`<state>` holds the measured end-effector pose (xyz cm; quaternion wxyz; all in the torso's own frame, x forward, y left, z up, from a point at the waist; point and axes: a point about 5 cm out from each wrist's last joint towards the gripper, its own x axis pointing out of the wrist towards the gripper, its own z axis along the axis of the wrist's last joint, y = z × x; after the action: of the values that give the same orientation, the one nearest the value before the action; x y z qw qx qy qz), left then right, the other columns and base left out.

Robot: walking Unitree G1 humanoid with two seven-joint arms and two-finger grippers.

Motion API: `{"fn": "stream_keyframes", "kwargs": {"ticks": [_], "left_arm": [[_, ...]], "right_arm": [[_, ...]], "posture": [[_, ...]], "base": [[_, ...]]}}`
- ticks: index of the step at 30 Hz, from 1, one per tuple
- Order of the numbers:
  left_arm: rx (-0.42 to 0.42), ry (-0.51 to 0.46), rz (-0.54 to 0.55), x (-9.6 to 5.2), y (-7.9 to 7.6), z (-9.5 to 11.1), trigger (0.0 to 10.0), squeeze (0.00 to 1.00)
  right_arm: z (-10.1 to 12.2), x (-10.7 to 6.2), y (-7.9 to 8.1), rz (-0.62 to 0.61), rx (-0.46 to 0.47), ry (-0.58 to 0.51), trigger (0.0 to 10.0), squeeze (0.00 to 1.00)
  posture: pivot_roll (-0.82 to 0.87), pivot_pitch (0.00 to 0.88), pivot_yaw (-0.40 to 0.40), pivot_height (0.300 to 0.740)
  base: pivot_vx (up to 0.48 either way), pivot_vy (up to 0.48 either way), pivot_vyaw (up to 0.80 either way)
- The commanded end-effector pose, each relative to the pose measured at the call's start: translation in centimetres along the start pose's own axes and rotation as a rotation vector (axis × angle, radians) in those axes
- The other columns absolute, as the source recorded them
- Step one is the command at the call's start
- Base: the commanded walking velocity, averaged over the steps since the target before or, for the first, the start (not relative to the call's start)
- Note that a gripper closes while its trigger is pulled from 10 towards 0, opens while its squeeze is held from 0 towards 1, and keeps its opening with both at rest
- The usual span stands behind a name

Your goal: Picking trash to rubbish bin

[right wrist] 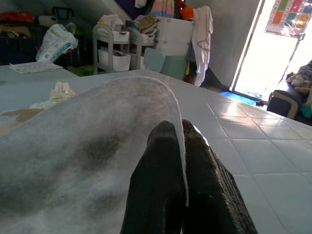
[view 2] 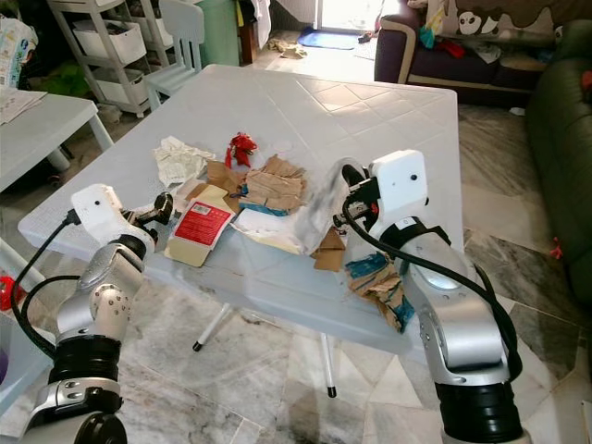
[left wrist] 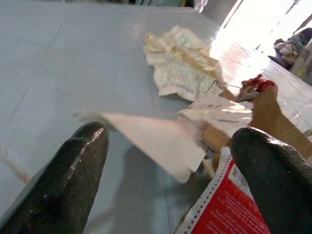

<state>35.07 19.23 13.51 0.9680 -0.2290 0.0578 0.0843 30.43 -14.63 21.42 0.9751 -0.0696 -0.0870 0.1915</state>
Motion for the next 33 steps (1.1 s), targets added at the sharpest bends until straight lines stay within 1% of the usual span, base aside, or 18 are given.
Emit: {"fn": "stream_keyframes", "kwargs": {"ticks": [1,5,8,10,13,14,15,18,22,23,24,25,27,31,33], "left_arm": [[-0.036,-0.003,0.019,0.1,0.0,0.0,10.0,0.00],[-0.149,0.009,0.032,0.0,-0.1,-0.4,10.0,0.00],[-0.188,0.018,0.041,0.3,0.1,-0.6,10.0,0.00],[-0.246,0.015,0.028,0.9,0.1,-0.2,10.0,0.00],[-0.293,-0.002,0.011,1.6,-0.2,0.5,10.0,0.00],[-0.327,-0.014,0.001,2.0,-0.3,0.9,10.0,0.00],[-0.327,-0.014,0.001,2.0,-0.3,0.9,10.0,0.00],[-0.382,-0.024,-0.010,2.8,-0.3,1.5,10.0,0.00],[-0.405,-0.026,-0.012,3.1,-0.3,1.7,10.0,0.00],[-0.440,-0.030,-0.011,3.3,-0.3,1.8,0.0,0.00],[-0.440,-0.030,-0.011,3.3,-0.3,1.8,0.0,0.00],[-0.464,-0.032,-0.010,3.5,-0.2,1.9,0.0,0.00],[-0.482,-0.037,-0.007,3.6,-0.1,2.0,0.0,0.00],[-0.497,-0.045,-0.008,3.8,-0.1,2.3,0.0,0.00],[-0.518,-0.047,-0.006,3.9,-0.1,2.4,0.0,0.00]], "right_arm": [[0.7,-0.2,0.1,0.009,-0.013,-0.036,10.0,0.00],[0.8,-0.3,0.1,0.021,-0.007,-0.039,10.0,0.00],[0.7,-0.3,0.4,0.049,-0.005,-0.036,10.0,0.00],[0.7,-0.4,0.5,0.064,0.002,-0.036,10.0,0.00],[0.7,-0.4,0.6,0.068,0.002,-0.035,10.0,0.00],[0.7,-0.5,0.6,0.071,-0.001,-0.034,10.0,0.00],[0.7,-0.5,0.6,0.071,-0.001,-0.034,10.0,0.00],[0.7,-0.8,0.5,0.066,-0.006,-0.031,10.0,0.00],[0.8,-1.0,0.5,0.063,-0.007,-0.029,10.0,0.00],[0.8,-1.1,0.4,0.061,-0.012,-0.029,10.0,0.00],[0.8,-1.1,0.4,0.061,-0.012,-0.029,10.0,0.00],[0.9,-1.2,0.3,0.058,-0.016,-0.028,10.0,0.00],[1.0,-1.3,0.2,0.053,-0.019,-0.028,10.0,0.00],[1.0,-1.3,0.1,0.049,-0.022,-0.029,10.0,0.00],[1.0,-1.3,0.1,0.047,-0.023,-0.028,10.0,0.00]], "posture": [[-0.06,0.108,0.006,0.740],[-0.06,0.107,0.003,0.740],[-0.06,0.108,0.001,0.740],[-0.07,0.108,-0.002,0.740],[-0.08,0.110,-0.002,0.740],[-0.08,0.110,0.000,0.740],[-0.08,0.110,0.000,0.740],[-0.11,0.116,0.001,0.740],[-0.11,0.119,0.002,0.740],[-0.12,0.119,0.004,0.740],[-0.12,0.119,0.004,0.740],[-0.13,0.121,0.005,0.740],[-0.13,0.122,0.005,0.740],[-0.13,0.122,0.006,0.740],[-0.13,0.122,0.007,0.740]], "base": [[0.000,0.000,0.00],[0.000,0.000,0.00],[0.000,0.000,0.00],[0.000,0.000,0.00],[0.000,0.000,0.00],[0.000,0.000,0.00],[0.000,0.000,0.00],[0.000,0.000,0.00],[0.000,0.000,0.00],[0.000,0.000,0.00],[0.000,0.000,0.00],[0.000,0.000,0.00],[0.000,0.000,0.00],[0.000,0.000,0.00],[0.000,0.000,0.00]]}}
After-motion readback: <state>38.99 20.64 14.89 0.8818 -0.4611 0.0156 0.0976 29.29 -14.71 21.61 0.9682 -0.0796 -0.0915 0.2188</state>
